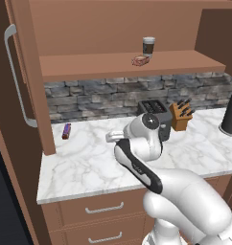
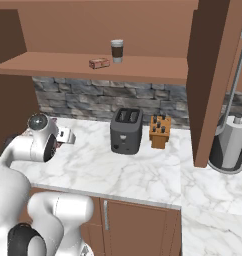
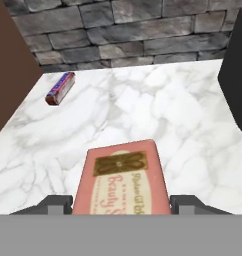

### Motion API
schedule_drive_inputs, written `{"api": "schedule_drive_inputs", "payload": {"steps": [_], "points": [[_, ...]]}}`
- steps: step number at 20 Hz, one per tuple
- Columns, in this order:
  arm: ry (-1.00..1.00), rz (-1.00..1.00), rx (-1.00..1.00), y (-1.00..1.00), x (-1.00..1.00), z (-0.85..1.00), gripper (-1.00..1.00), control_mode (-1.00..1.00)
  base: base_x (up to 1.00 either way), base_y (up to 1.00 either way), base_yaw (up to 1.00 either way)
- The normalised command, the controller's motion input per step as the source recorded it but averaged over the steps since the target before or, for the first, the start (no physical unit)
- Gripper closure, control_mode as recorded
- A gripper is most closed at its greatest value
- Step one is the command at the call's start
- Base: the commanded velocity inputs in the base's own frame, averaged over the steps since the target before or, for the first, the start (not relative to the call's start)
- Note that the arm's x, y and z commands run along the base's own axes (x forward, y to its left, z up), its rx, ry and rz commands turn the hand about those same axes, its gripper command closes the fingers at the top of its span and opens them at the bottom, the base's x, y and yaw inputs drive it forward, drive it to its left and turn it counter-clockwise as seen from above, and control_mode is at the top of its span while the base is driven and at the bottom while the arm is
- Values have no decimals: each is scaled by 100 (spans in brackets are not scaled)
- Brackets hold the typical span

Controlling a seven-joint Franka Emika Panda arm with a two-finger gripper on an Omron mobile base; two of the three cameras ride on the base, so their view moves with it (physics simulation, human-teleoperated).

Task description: Pick the bar soap and bar soap from the cabinet and place them on the counter.

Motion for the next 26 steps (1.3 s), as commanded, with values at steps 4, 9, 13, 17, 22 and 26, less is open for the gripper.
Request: {"api": "schedule_drive_inputs", "payload": {"steps": [4,9,13,17,22,26], "points": [[0,0,0,0,14,-33,100,-100,0,0,0],[3,0,0,0,9,-26,100,-100,0,0,0],[3,0,0,0,3,-18,100,-100,0,0,0],[6,0,0,0,9,-21,100,-100,0,0,0],[7,0,-1,0,11,-27,100,-100,0,0,0],[7,0,-2,0,12,-28,100,-100,0,0,0]]}}
